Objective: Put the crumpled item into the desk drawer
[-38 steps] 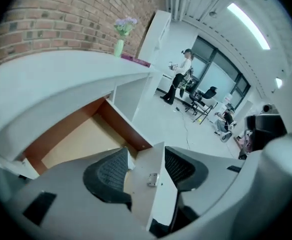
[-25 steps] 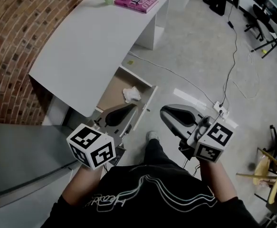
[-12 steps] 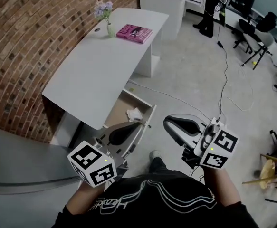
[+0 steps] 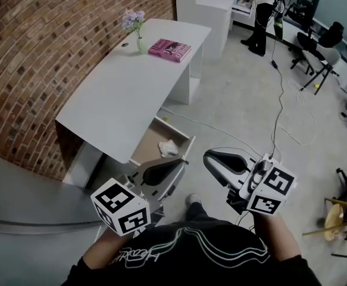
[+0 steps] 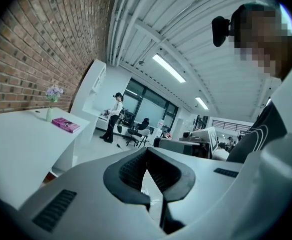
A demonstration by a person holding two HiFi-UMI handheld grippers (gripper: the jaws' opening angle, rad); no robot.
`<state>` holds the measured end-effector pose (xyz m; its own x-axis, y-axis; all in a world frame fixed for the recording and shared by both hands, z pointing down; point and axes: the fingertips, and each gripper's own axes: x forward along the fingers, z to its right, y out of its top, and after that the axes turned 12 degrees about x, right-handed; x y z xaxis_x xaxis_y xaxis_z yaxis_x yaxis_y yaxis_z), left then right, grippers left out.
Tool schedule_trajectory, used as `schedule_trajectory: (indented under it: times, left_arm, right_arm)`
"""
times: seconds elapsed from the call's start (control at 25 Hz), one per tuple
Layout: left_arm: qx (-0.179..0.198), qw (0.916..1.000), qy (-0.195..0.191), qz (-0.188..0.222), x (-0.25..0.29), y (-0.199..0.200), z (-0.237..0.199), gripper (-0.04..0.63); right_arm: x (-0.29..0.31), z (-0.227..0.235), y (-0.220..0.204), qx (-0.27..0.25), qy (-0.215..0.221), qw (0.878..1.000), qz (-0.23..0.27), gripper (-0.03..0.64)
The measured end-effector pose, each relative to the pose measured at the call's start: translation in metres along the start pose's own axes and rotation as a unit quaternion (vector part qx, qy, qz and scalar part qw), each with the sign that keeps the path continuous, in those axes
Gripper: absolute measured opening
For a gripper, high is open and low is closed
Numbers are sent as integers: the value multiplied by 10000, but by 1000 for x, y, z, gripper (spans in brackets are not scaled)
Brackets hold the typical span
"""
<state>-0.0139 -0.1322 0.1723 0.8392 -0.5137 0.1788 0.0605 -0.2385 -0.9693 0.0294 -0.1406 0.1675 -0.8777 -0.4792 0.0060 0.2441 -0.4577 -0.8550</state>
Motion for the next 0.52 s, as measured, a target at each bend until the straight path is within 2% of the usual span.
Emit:
schedule_trajectory:
  times: [0.52]
  left_arm:
    - [-99,9999,-35,17,-1,-2,-1,21]
  right_arm:
    - [1,2,-9,-73,-96,9999,-115,54]
